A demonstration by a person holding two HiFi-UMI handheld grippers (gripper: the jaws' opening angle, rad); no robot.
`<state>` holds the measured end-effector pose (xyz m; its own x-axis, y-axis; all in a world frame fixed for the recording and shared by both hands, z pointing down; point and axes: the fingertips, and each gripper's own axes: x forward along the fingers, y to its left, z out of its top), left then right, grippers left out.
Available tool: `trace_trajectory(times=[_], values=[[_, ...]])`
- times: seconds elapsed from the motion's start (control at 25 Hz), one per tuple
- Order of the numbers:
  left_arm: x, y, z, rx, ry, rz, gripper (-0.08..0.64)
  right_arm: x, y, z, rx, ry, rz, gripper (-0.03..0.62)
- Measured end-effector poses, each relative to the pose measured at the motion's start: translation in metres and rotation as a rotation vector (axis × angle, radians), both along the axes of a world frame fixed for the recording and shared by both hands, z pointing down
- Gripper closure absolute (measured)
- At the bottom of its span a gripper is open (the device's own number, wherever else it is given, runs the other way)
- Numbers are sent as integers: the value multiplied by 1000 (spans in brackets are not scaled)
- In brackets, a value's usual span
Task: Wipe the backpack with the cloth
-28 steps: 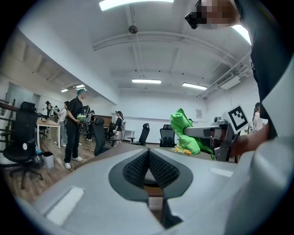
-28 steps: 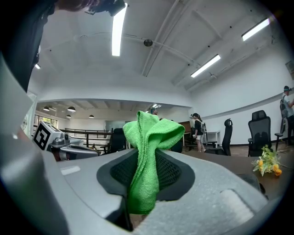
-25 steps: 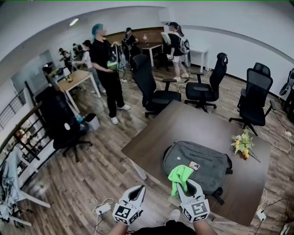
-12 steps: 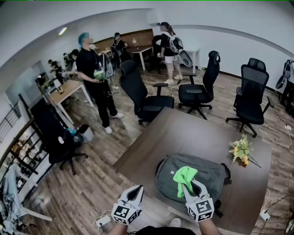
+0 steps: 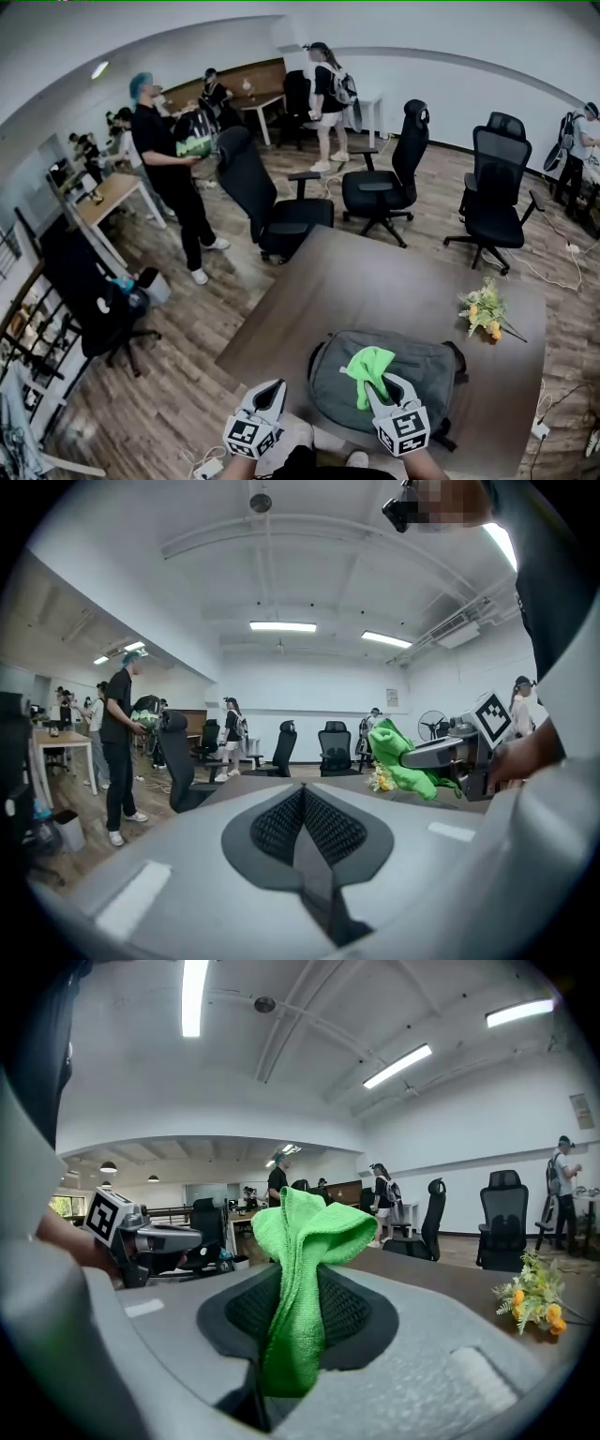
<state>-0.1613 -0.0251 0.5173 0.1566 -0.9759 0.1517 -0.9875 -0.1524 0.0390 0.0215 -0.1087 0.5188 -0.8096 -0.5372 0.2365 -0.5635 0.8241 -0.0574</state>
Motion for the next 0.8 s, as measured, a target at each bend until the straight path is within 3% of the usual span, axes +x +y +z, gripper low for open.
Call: trace_trajectory(times=[0.16,0.32,0.4,0.52,0.8], values=[[-12,-38,1,-14,34,71,545,-12,-22,9,7,32,72,485],[-23,-78,-12,11,2,173,545,-31,-41,23,-30,55,129,485],[-23,-92,-14,16,25,218,545,-39,-46,30,-48,64,157,485],[-15,-105,2,0,75,274,545,-44,-55,43,-67,92,201,485],[-24,-120,36,-53,92,348,545,-65,-69,85,-146,196,250,485]])
